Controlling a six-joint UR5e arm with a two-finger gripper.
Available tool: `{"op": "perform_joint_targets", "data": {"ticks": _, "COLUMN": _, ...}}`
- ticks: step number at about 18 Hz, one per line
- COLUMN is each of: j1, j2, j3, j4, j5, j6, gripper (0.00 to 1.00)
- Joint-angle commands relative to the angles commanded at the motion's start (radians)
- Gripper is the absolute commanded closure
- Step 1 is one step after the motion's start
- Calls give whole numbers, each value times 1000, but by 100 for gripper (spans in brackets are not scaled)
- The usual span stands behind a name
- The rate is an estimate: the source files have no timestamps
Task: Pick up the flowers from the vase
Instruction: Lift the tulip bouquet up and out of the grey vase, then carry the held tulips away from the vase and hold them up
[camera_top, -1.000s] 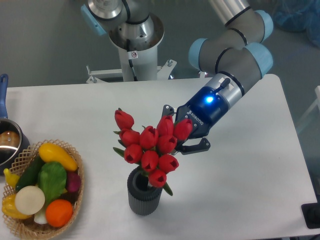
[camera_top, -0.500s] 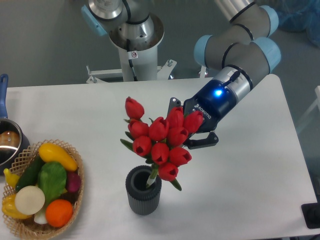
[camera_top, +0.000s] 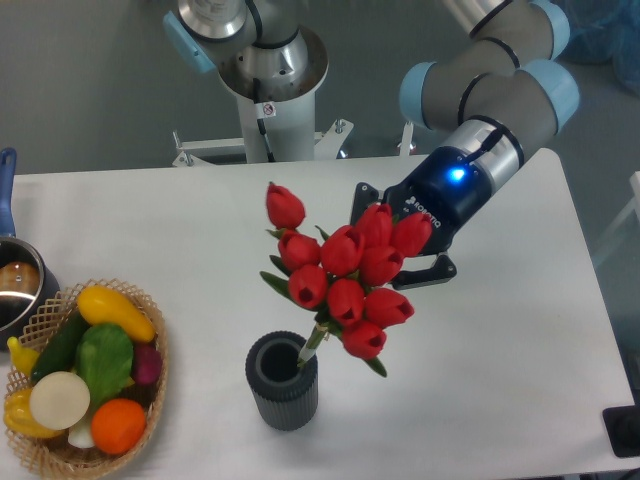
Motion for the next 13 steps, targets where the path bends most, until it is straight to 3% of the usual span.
{"op": "perform_joint_targets", "data": {"ticks": 3, "j1": 31, "j2": -9, "j3": 43, "j4": -2, "j5": 31, "j6": 23, "gripper": 87}}
{"op": "perform_joint_targets", "data": {"ticks": 8, "j1": 104, "j2": 18, "j3": 58, "j4": -3, "j5": 283, "j6": 138, "gripper": 87}}
{"op": "perform_joint_targets", "data": {"ticks": 13, "j1": 123, "j2": 18, "j3": 61, "j4": -3, "j5": 454, "j6": 152, "gripper": 86}}
